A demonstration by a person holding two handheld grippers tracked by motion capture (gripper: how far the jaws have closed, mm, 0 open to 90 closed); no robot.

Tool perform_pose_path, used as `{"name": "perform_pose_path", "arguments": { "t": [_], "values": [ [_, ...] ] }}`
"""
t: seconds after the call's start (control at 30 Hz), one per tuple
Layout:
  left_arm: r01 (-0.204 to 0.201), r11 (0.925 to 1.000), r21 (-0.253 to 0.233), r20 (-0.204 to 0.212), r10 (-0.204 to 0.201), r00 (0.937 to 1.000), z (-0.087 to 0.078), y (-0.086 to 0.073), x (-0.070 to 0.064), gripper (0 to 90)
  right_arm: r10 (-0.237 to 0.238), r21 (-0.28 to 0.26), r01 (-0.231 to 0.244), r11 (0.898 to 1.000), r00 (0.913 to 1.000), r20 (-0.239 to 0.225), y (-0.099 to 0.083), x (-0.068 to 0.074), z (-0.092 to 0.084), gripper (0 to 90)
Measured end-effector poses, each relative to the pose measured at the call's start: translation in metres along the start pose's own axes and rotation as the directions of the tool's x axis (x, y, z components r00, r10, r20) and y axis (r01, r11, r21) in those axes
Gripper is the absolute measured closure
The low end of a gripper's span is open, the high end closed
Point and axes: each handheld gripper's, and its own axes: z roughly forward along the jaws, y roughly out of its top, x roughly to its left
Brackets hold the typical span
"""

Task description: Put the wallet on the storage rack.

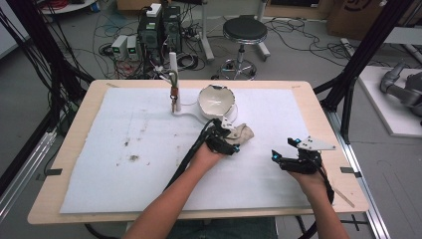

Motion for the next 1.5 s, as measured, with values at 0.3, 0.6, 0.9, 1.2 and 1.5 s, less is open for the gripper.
{"name": "perform_pose_path", "arguments": {
  "t": [0.3, 0.6, 0.9, 1.2, 1.5],
  "values": [
    [-0.005, 0.9987, -0.052, -0.013, 0.004, 0.9999, -0.037, -0.001, 0.010, 33.6, -0.003, 0.007, 0.003, 1.000, 1.0000, -0.005, 0.000, 0.002, 0.001, 20.6],
    [0.000, 0.9948, -0.102, -0.025, -0.003, 0.9997, -0.079, -0.009, 0.025, 33.6, -0.005, 0.015, 0.005, 1.000, 0.9999, -0.012, 0.001, 0.006, 0.004, 20.6],
    [0.012, 0.9924, -0.123, -0.082, -0.022, 0.9964, -0.114, -0.014, 0.050, 33.6, -0.015, 0.023, 0.015, 1.000, 0.9997, -0.018, 0.002, 0.010, 0.007, 20.6],
    [0.024, 0.9919, -0.125, -0.116, -0.039, 0.9925, -0.119, -0.004, 0.067, 33.6, -0.020, 0.025, 0.021, 0.999, 0.9994, -0.029, 0.003, 0.010, 0.011, 20.6],
    [0.025, 0.9967, -0.077, -0.145, -0.036, 0.9888, -0.102, 0.009, 0.080, 33.6, -0.018, 0.019, 0.019, 1.000, 0.9994, -0.030, 0.004, 0.010, 0.010, 20.6]
  ]
}}
